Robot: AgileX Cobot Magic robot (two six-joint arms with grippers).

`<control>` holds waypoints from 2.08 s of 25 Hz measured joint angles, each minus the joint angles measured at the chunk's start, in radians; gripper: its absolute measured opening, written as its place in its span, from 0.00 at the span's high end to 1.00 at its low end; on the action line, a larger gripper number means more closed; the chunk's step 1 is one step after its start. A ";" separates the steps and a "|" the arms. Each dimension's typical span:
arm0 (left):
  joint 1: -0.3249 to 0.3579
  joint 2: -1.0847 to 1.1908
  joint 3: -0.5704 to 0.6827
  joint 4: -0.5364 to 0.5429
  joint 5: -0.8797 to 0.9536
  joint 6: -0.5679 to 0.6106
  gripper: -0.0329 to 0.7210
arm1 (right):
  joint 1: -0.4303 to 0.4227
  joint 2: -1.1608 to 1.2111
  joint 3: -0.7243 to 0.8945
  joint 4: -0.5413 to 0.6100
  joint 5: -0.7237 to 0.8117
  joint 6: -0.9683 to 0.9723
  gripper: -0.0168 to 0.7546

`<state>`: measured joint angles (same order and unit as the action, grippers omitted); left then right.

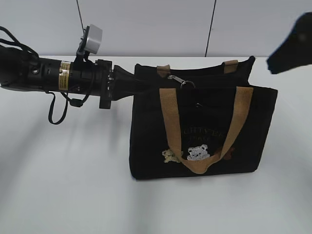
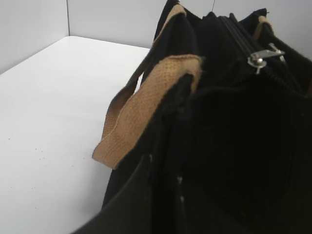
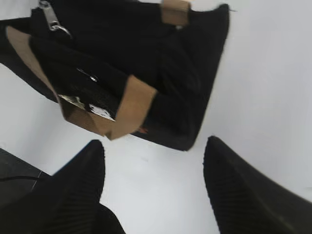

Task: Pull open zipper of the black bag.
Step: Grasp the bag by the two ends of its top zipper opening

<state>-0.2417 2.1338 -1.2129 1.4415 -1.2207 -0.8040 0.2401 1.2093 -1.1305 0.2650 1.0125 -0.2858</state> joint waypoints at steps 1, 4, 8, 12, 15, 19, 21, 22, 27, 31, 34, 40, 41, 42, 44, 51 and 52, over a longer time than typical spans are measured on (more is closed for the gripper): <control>0.000 0.000 0.000 0.000 0.000 0.000 0.93 | 0.029 0.047 -0.032 0.001 -0.004 0.013 0.35; 0.000 0.000 0.000 0.000 -0.001 0.000 0.93 | 0.091 0.168 -0.128 0.004 -0.009 0.062 0.35; 0.000 0.000 0.000 0.000 -0.001 0.000 0.93 | 0.155 0.289 -0.242 0.015 -0.013 0.125 0.35; 0.000 0.000 0.000 0.000 -0.001 0.000 0.93 | 0.209 0.377 -0.309 0.015 -0.023 0.159 0.35; 0.000 0.000 0.000 0.000 -0.001 0.000 0.93 | 0.237 0.426 -0.329 0.015 -0.038 0.163 0.35; 0.000 0.000 0.000 0.000 -0.001 0.000 0.93 | 0.251 0.471 -0.334 0.018 -0.047 0.180 0.35; 0.000 0.000 0.000 0.000 -0.001 0.000 0.93 | 0.258 0.484 -0.334 0.018 -0.053 0.184 0.35; 0.000 0.000 0.000 0.000 -0.001 0.000 0.93 | 0.263 0.492 -0.334 0.019 -0.059 0.184 0.35; 0.000 0.000 0.000 0.000 -0.001 0.000 0.93 | 0.268 0.524 -0.335 0.016 -0.079 0.185 0.35; 0.000 0.000 0.000 0.000 -0.001 0.000 0.93 | 0.268 0.543 -0.336 0.009 -0.074 0.184 0.35; 0.000 0.000 0.000 0.000 -0.001 0.000 0.93 | 0.268 0.556 -0.337 0.008 -0.054 0.184 0.35; 0.000 0.000 0.000 0.003 -0.003 0.000 0.93 | 0.268 0.560 -0.339 0.006 -0.021 0.184 0.41; 0.000 0.000 0.000 0.004 -0.006 0.000 0.93 | 0.268 0.560 -0.339 0.004 -0.012 0.183 0.44; 0.000 0.000 0.000 0.005 -0.007 0.000 0.93 | 0.268 0.560 -0.341 0.001 -0.004 0.181 0.47; 0.000 0.000 0.000 0.006 -0.008 0.000 0.93 | 0.268 0.560 -0.342 -0.001 0.002 0.176 0.51; 0.000 0.000 0.000 0.008 -0.011 0.000 0.93 | 0.268 0.560 -0.356 -0.009 0.030 0.167 0.66; 0.000 0.000 0.000 0.008 -0.011 0.000 0.93 | 0.268 0.560 -0.357 -0.010 0.034 0.167 0.70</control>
<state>-0.2417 2.1338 -1.2129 1.4492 -1.2316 -0.8040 0.5076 1.7695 -1.4871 0.2550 1.0460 -0.1191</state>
